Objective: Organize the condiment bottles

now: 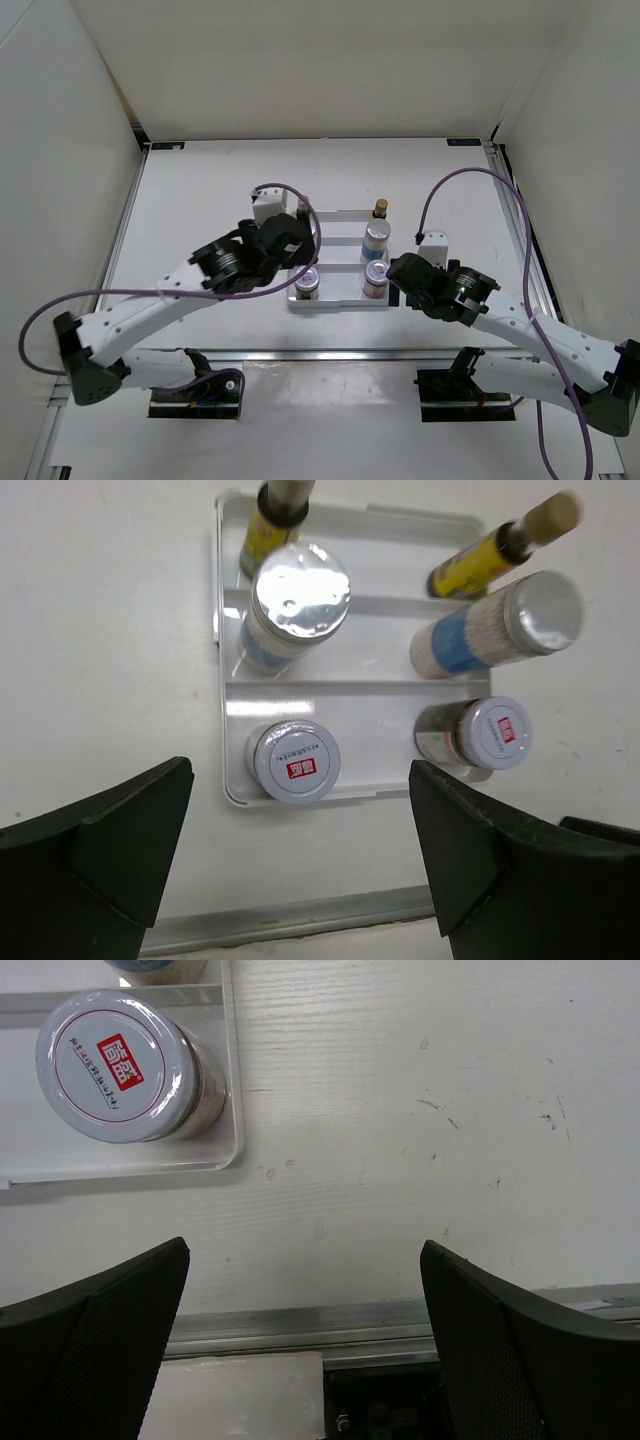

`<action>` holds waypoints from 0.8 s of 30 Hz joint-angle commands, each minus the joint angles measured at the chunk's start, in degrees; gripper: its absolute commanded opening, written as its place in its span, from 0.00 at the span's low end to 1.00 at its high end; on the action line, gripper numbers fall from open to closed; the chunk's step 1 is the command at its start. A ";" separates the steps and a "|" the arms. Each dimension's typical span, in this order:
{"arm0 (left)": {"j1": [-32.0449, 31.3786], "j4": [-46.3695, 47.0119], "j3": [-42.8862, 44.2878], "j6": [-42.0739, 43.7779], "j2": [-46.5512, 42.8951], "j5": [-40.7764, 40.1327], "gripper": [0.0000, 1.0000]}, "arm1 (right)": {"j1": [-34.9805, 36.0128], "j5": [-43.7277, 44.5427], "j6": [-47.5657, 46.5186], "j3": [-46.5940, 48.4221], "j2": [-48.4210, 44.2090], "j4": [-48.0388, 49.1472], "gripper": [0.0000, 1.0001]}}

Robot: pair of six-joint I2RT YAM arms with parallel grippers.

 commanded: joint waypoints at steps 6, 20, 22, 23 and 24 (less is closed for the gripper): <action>-1.23 0.33 -6.58 17.86 -21.10 -15.22 1.00 | 0.33 1.11 -0.31 1.18 0.26 1.64 1.00; -1.23 4.63 -26.38 24.39 -55.29 -23.06 1.00 | 0.33 0.58 -1.36 1.18 0.34 3.22 1.00; -1.23 5.42 -26.90 25.00 -55.84 -23.06 1.00 | 0.33 0.58 -1.36 1.18 0.34 3.22 1.00; -1.23 5.43 -26.90 25.00 -56.53 -23.06 1.00 | 0.33 0.06 -1.36 1.18 0.34 3.22 1.00; -1.23 5.43 -26.90 25.52 -56.54 -23.06 1.00 | 0.33 0.06 -1.36 1.18 0.34 3.22 1.00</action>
